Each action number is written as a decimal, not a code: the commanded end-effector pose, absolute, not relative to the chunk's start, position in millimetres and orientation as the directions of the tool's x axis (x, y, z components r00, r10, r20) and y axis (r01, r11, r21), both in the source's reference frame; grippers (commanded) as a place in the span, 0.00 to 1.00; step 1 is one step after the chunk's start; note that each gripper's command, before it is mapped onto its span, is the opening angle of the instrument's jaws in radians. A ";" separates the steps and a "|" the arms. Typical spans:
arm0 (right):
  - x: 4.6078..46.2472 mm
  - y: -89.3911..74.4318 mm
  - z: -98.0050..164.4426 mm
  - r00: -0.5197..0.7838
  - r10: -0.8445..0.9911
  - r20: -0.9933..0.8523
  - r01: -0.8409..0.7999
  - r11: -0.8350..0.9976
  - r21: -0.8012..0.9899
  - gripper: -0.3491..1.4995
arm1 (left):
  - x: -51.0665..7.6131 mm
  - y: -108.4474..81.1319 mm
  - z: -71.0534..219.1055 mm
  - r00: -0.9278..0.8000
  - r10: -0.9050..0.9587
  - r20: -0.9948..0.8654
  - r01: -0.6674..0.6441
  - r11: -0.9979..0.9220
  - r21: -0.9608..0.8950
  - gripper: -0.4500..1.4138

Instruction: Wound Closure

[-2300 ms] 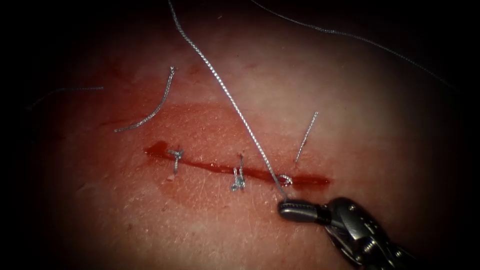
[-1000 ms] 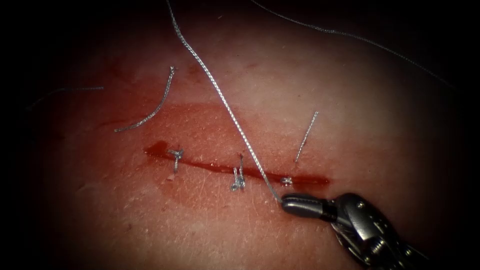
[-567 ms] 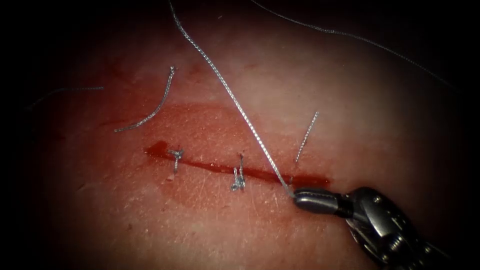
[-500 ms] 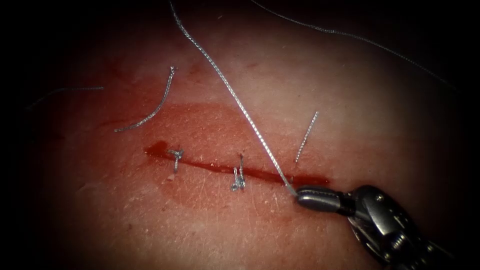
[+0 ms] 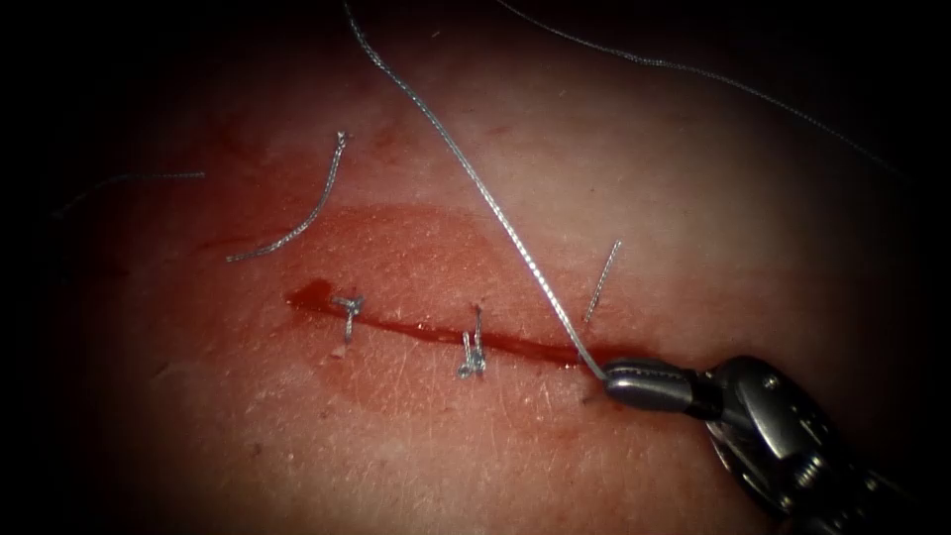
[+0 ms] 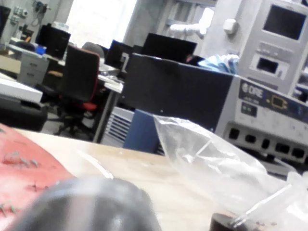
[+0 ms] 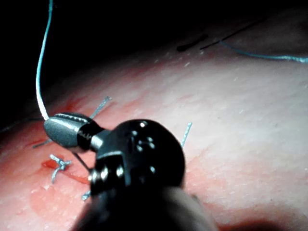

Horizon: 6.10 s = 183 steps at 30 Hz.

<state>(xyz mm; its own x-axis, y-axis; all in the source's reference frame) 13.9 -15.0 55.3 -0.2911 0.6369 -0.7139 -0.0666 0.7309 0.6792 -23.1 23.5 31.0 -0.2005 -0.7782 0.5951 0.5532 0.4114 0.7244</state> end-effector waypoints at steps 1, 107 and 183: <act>14.3 -13.9 55.0 -0.298 0.630 -0.717 -0.072 0.734 0.675 0.39 | -23.0 24.7 29.7 -0.208 -0.772 0.600 0.552 0.414 0.724 0.00; 10.6 -12.1 58.3 -0.517 0.489 -0.703 -0.560 0.428 0.709 0.62 | -31.1 17.3 62.6 0.793 0.005 0.609 0.097 0.986 -0.135 0.00; 18.5 -11.5 62.2 -0.310 0.329 -0.892 0.151 0.943 0.296 0.00 | -37.8 0.0 60.5 0.841 -0.005 0.541 0.015 1.000 -0.014 0.00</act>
